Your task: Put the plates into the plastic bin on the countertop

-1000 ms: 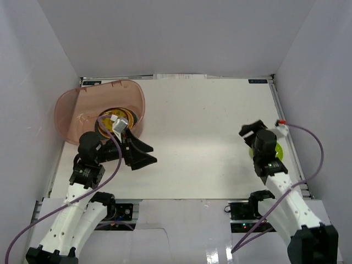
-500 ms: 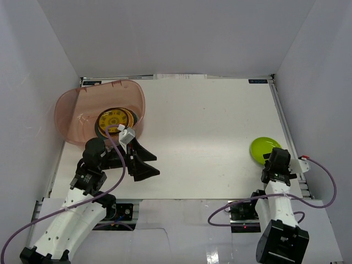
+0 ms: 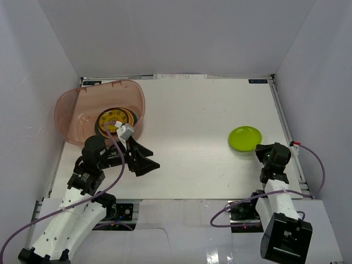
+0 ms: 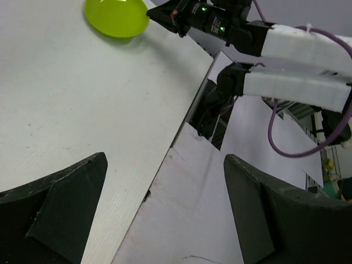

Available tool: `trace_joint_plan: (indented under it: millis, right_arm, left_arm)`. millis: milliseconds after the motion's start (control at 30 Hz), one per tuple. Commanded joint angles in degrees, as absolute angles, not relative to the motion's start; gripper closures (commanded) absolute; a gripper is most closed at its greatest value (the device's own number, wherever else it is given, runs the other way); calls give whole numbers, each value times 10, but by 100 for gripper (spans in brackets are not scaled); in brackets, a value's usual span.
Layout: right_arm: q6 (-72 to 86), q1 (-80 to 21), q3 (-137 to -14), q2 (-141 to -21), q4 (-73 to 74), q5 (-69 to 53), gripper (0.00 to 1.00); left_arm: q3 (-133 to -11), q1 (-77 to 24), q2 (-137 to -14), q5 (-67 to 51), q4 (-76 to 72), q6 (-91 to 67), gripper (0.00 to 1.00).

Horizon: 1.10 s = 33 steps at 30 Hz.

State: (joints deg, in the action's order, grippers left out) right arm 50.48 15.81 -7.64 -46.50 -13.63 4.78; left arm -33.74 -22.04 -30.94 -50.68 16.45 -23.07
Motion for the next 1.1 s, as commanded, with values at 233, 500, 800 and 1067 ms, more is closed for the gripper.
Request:
trace_joint_plan:
  millis: [233, 500, 800, 1067]
  right_arm:
    - [428, -184, -365, -546, -192, 63, 92]
    - [386, -398, -677, -866, -242, 67, 92]
    - [366, -498, -1066, -1181, -135, 45, 92]
    - [400, -526, -1285, -1360, -61, 30, 74]
  left_arm:
    - [-553, -224, -317, -310, 181, -270, 2]
    - [-603, -223, -287, -153, 174, -272, 2]
    - [-593, -222, -288, -108, 208, -270, 2]
    - [-586, -222, -294, -77, 224, -265, 2]
